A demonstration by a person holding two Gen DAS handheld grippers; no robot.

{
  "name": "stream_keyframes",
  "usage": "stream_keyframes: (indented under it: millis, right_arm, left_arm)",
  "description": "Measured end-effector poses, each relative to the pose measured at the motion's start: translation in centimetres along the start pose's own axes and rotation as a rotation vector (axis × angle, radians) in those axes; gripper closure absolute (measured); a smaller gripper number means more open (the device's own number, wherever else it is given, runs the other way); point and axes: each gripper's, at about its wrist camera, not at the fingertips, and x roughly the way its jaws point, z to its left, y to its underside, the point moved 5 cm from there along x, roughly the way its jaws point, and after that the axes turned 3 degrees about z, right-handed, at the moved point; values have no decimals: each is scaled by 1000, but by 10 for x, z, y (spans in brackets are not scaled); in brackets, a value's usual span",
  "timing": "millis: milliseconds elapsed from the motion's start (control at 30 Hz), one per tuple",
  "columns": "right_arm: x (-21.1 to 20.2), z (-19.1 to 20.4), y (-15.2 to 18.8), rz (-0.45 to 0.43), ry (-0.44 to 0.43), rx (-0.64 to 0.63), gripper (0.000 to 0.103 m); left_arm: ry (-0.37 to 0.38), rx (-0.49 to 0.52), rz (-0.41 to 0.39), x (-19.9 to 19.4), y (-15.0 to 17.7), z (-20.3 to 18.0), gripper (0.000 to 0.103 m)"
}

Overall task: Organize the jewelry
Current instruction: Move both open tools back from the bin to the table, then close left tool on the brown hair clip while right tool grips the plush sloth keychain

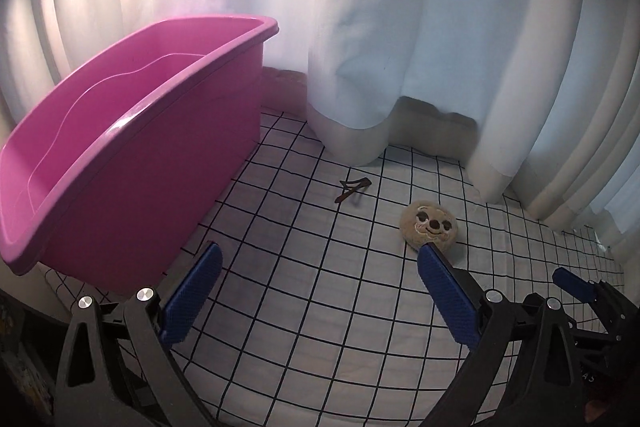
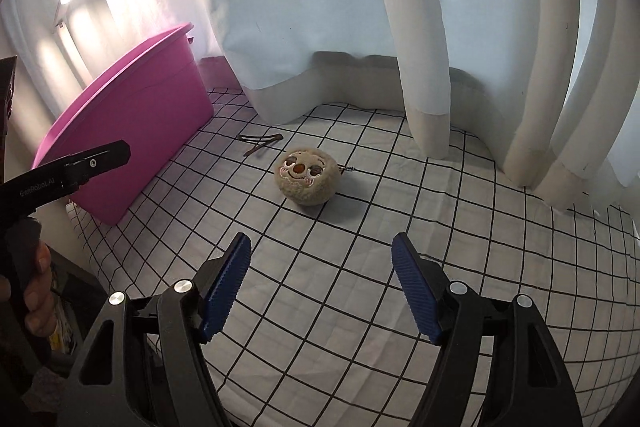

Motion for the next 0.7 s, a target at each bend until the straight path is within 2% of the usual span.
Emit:
stream_keyframes:
  millis: [333,700]
  right_arm:
    - [50,4,-2,4,46,50,33]
    - [100,10,-16,15,100,78,33]
  left_arm:
    - [35,52,65,79,-16,-3,6]
    - [44,98,112,143,-28,1,6]
